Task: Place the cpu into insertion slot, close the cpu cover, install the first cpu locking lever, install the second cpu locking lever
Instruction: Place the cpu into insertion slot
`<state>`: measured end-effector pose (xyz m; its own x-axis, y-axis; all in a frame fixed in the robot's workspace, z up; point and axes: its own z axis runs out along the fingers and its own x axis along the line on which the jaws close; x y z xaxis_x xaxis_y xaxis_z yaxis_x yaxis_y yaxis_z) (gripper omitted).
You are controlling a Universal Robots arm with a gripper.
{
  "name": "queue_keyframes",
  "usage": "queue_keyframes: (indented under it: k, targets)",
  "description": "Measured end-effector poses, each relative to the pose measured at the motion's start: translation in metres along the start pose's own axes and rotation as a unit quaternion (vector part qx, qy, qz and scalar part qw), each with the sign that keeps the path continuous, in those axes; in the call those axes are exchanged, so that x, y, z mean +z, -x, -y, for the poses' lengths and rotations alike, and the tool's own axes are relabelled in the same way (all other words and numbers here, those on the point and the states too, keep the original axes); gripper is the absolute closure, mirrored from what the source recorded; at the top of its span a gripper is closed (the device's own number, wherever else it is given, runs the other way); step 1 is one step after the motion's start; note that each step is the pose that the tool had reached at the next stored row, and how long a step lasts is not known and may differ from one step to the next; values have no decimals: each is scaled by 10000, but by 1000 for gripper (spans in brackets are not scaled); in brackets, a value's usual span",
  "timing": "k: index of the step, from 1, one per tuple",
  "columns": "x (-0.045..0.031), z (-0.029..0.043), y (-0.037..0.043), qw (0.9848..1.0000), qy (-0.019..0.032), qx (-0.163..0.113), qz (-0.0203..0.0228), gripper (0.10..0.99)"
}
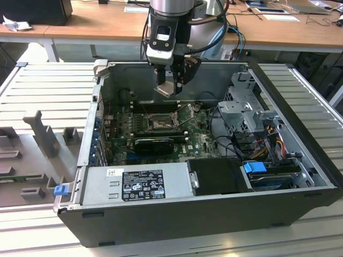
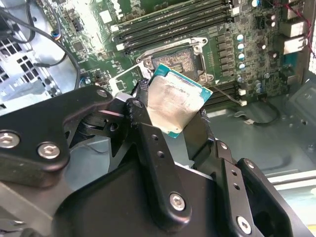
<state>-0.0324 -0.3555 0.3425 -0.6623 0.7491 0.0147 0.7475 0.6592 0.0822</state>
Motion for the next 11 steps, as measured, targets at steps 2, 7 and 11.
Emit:
queue_keyframes:
  k: [2, 7, 11]
  targets:
    - [1, 0, 0, 9999, 1, 104, 9, 557]
    - [4, 0, 0, 9991, 6, 429, 36, 557]
    - [5, 0, 1, 9980, 9, 632, 52, 557]
